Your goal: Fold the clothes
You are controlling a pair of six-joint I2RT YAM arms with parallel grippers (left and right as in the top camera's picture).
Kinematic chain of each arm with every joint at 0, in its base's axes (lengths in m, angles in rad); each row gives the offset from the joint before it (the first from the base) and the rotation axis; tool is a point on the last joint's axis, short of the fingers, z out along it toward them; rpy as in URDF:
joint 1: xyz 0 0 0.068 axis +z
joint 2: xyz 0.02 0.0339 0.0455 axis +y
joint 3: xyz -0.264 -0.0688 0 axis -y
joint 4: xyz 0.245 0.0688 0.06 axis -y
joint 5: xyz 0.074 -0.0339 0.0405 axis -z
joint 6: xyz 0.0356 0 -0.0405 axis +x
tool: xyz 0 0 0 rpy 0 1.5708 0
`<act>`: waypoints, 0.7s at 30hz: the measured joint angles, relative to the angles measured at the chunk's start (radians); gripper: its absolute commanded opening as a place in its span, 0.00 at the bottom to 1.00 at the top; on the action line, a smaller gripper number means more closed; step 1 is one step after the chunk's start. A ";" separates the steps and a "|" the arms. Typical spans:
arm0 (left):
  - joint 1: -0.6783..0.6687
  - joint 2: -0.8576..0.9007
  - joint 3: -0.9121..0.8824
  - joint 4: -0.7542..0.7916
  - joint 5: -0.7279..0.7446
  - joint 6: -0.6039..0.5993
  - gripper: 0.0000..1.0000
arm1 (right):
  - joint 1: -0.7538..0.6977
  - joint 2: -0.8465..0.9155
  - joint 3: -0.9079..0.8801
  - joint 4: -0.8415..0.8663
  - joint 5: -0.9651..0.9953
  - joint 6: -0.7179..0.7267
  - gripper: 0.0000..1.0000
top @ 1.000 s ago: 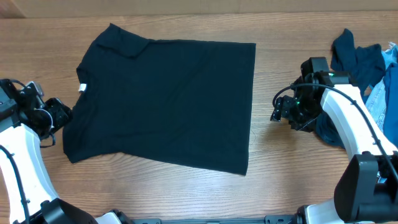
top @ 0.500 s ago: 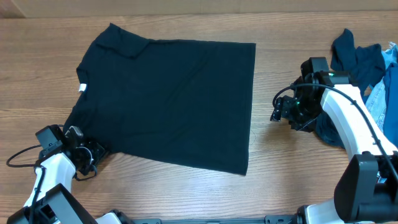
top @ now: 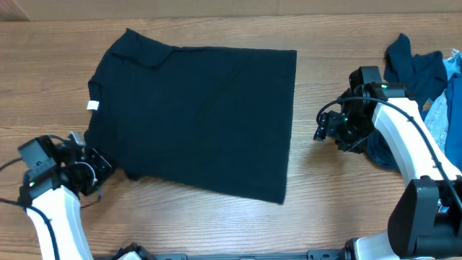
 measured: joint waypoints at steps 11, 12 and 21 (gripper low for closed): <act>-0.269 0.262 0.032 0.312 -0.077 -0.037 0.04 | 0.000 0.000 0.000 -0.064 0.000 -0.028 0.79; -0.269 0.265 0.032 0.312 -0.088 -0.039 0.04 | 0.000 0.000 0.000 -0.084 -0.002 -0.032 0.79; -0.269 0.265 0.032 0.291 -0.136 -0.049 0.04 | 0.208 -0.009 -0.264 -0.014 -0.250 -0.079 0.74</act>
